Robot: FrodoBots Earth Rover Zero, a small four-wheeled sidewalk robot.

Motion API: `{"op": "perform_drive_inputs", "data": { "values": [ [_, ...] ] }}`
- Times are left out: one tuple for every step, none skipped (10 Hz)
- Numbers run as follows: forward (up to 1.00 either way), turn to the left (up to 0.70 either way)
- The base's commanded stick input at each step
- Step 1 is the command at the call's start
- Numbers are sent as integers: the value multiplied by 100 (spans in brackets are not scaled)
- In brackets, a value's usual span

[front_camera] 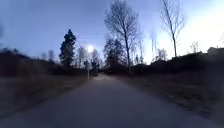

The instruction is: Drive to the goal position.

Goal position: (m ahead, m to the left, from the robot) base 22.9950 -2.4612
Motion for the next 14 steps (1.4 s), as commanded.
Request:
{"op": "perform_drive_inputs", "data": {
  "values": [
    [100,0],
    [100,0],
    [100,0],
    [100,0],
    [100,0],
    [100,0],
    [100,0],
    [100,0],
    [100,0],
    [100,0],
    [100,0],
    [100,0],
    [100,0],
    [100,12]
  ]
}}
